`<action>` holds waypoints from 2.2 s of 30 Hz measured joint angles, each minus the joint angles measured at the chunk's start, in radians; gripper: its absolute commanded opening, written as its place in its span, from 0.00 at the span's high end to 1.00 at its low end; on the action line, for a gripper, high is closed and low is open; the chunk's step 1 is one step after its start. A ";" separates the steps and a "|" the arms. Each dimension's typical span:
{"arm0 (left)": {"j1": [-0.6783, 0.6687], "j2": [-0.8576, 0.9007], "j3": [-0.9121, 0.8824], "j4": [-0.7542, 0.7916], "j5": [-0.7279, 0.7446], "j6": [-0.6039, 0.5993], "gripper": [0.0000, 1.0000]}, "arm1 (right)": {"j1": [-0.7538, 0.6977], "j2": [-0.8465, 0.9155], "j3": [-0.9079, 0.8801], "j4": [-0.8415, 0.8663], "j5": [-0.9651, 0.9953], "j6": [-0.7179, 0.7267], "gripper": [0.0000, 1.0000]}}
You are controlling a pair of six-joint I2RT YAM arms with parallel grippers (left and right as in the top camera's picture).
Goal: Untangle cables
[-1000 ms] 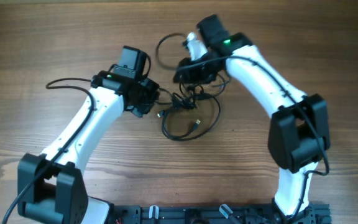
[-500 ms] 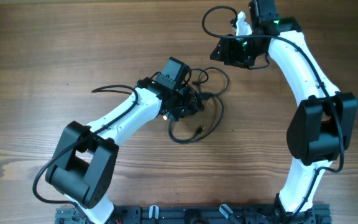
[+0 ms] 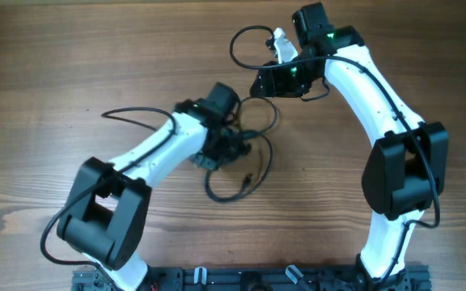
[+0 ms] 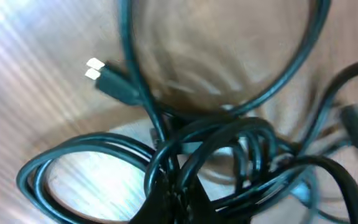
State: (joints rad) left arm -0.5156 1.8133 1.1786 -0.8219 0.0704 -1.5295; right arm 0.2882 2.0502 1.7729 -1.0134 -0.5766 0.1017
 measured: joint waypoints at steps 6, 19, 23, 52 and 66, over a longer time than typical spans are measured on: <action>0.332 -0.112 -0.003 0.067 0.341 0.268 0.96 | 0.030 -0.208 0.008 -0.055 -0.092 -0.092 0.53; 0.440 -0.123 -0.003 0.124 0.779 0.449 0.96 | 0.267 -0.181 0.008 -0.045 -0.059 -0.402 0.52; 0.440 -0.123 -0.003 0.113 0.837 0.460 0.95 | 0.272 -0.160 0.008 -0.045 -0.058 -0.579 0.57; 0.446 -0.123 -0.003 0.051 0.939 0.577 0.90 | 0.272 -0.056 -0.131 -0.023 0.012 -0.766 0.96; 0.404 -0.125 -0.003 0.049 0.687 0.540 0.73 | 0.239 -0.066 -0.130 0.049 0.008 -0.576 0.96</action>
State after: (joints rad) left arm -0.1112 1.6882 1.1755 -0.7727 0.7570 -0.9894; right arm 0.5274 1.9842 1.6424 -0.9642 -0.5686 -0.4740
